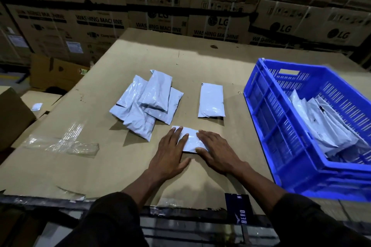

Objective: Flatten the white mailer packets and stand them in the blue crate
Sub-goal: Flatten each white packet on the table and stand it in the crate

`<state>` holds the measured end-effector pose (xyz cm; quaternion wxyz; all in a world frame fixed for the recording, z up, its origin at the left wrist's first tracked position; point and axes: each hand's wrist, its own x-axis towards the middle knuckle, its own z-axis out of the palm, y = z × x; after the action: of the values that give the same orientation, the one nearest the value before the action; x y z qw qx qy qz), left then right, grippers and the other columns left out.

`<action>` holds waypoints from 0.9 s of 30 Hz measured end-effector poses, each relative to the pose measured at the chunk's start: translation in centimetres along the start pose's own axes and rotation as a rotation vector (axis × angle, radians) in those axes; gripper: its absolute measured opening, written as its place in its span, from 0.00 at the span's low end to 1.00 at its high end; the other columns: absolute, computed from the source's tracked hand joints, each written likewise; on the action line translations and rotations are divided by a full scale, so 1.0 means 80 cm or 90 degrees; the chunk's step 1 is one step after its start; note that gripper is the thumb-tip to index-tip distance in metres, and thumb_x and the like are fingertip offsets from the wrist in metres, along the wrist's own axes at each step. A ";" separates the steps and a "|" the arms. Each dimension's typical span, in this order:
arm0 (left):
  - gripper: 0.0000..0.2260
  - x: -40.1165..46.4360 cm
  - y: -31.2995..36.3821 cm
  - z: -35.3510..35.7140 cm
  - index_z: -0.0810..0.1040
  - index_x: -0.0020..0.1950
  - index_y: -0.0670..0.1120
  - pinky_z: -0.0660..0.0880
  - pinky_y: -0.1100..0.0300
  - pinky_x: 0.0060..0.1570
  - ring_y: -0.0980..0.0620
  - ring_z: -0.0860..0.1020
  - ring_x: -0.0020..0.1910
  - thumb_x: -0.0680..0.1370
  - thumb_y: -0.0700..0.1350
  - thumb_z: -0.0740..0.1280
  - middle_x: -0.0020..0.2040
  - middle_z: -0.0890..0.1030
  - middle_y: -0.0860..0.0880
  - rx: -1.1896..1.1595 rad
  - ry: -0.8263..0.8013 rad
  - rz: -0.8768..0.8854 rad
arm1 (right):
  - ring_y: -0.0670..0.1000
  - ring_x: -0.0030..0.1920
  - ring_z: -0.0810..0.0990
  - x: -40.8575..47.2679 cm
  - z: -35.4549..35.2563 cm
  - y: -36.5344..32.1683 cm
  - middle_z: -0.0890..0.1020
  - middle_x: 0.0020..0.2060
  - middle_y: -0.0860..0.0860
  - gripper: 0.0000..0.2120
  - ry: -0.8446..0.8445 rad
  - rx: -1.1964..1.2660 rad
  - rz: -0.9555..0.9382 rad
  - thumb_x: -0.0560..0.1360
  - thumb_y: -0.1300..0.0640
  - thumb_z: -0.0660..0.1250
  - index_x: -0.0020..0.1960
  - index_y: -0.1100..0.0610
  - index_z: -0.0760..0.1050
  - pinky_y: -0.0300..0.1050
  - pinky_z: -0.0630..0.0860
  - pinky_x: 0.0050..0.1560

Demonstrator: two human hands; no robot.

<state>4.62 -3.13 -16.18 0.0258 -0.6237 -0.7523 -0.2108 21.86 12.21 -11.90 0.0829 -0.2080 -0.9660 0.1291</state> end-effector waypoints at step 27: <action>0.24 -0.009 0.015 -0.008 0.67 0.79 0.40 0.62 0.37 0.75 0.41 0.60 0.81 0.84 0.48 0.57 0.82 0.62 0.41 0.135 0.180 0.004 | 0.47 0.32 0.79 0.025 -0.087 -0.024 0.85 0.33 0.45 0.23 0.025 0.462 0.069 0.70 0.75 0.55 0.43 0.59 0.86 0.43 0.73 0.36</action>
<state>5.78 -3.88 -15.51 0.1973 -0.5839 -0.7574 -0.2156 20.84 12.89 -4.52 0.1628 -0.2185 -0.8431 0.4636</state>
